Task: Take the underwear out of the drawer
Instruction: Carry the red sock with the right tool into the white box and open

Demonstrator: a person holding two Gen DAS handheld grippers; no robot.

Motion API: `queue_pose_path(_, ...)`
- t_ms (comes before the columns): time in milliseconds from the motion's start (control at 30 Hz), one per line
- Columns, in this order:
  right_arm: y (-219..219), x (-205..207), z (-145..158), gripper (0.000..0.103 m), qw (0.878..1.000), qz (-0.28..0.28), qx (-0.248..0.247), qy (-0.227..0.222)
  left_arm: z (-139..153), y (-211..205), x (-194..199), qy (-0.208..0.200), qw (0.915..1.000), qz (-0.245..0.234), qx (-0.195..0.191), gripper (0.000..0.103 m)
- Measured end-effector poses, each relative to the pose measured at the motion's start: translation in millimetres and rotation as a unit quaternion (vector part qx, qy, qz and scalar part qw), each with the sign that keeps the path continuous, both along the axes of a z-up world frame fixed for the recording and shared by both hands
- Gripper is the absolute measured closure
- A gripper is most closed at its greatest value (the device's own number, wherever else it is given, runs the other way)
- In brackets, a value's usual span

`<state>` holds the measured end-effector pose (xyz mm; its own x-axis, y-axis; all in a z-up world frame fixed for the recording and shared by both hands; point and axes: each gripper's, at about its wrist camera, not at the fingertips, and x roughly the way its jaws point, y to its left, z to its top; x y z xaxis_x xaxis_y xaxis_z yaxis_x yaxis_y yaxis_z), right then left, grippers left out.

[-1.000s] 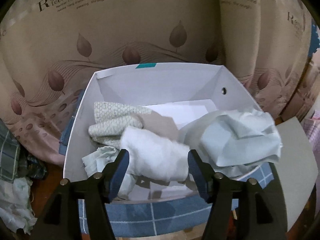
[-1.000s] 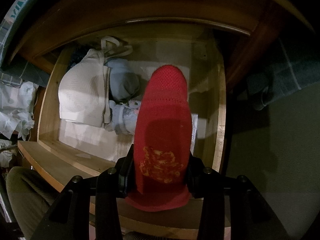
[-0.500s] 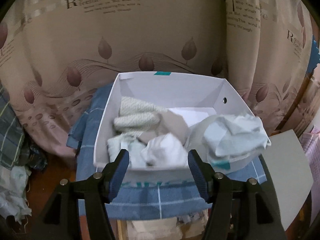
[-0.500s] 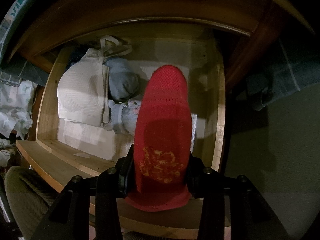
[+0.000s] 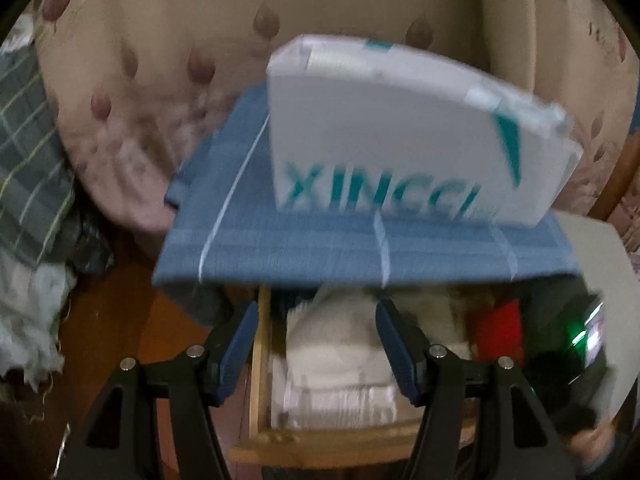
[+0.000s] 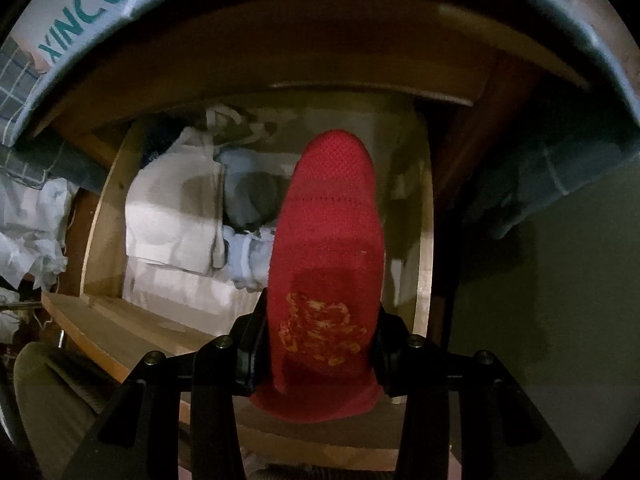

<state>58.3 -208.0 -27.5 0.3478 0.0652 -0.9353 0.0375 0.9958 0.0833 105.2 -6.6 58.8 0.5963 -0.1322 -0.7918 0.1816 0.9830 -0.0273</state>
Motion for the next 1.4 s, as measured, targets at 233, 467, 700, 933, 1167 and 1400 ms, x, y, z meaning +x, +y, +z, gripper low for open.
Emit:
queue_pose_path(233,5,-3,21,0.063,1.000,0.008,0.005,-0.019,-45,20,-17,0.030,0.9991,0.031,0.005,0.040)
queue_pose_path(467,6,-12,46,0.063,0.999,0.019,0.046,-0.009,-63,33,-24,0.034,0.9969,0.067,-0.022,0.040)
queue_pose_path(700,7,-32,91,0.063,0.997,0.046,0.056,-0.029,-71,22,-29,0.020,0.9986,0.049,-0.001,0.040)
queue_pose_path(933,16,-29,170,0.063,0.991,0.066,0.062,-0.100,-71,18,-34,0.005,0.9988,0.045,0.019,0.040)
queue_pose_path(1167,27,1,247,0.063,0.981,0.077,0.054,-0.171,-74,25,-32,0.014,0.9981,0.058,0.012,0.040)
queue_pose_path(1400,42,64,273,0.063,0.980,0.063,0.031,-0.186,-77,28,-30,0.024,0.9979,0.061,0.003,0.040)
